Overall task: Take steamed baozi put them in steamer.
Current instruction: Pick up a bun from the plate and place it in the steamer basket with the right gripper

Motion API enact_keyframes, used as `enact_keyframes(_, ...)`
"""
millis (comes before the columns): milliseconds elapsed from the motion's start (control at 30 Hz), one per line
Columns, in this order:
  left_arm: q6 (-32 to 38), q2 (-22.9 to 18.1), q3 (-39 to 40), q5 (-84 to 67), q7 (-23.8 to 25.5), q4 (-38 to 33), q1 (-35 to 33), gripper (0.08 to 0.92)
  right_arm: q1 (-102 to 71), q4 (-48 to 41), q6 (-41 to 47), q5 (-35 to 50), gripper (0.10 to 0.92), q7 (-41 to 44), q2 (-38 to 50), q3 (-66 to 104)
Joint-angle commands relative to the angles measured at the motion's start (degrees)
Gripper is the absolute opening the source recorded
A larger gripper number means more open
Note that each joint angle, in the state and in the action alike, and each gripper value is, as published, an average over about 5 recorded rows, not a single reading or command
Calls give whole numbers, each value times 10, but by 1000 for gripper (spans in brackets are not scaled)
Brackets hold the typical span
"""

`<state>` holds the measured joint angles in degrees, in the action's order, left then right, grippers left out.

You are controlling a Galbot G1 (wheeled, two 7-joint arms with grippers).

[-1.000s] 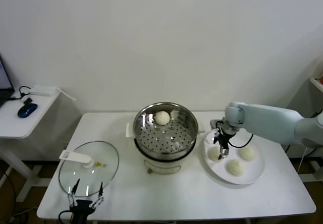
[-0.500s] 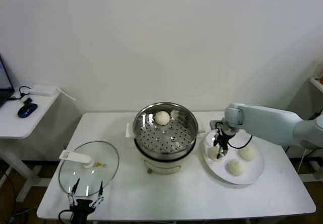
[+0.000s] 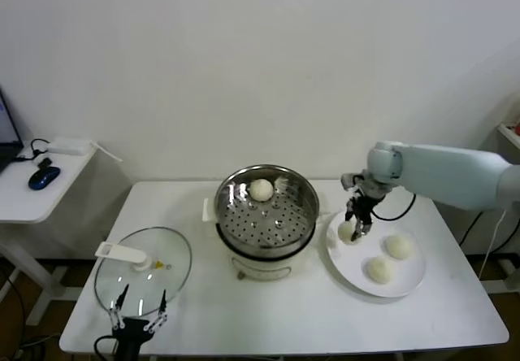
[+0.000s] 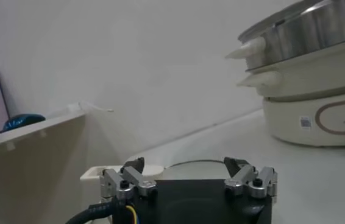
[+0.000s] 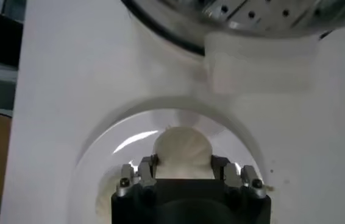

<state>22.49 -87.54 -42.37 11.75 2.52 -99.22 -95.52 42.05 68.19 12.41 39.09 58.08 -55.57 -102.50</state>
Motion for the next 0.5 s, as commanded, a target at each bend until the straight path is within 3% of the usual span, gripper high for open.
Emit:
enact_keyframes(33, 0, 0, 3, 2, 1, -3, 1, 823, 182, 69, -7, 107, 602, 52, -19, -75)
enact_keyframes(267, 0, 0, 11, 6, 2, -10, -3, 823, 239, 44, 0, 182, 602, 84, -95, -45)
enact_keyframes(500, 2, 3, 11, 4, 2, -17, -8, 823, 192, -1, 25, 205, 602, 74, -180, 24)
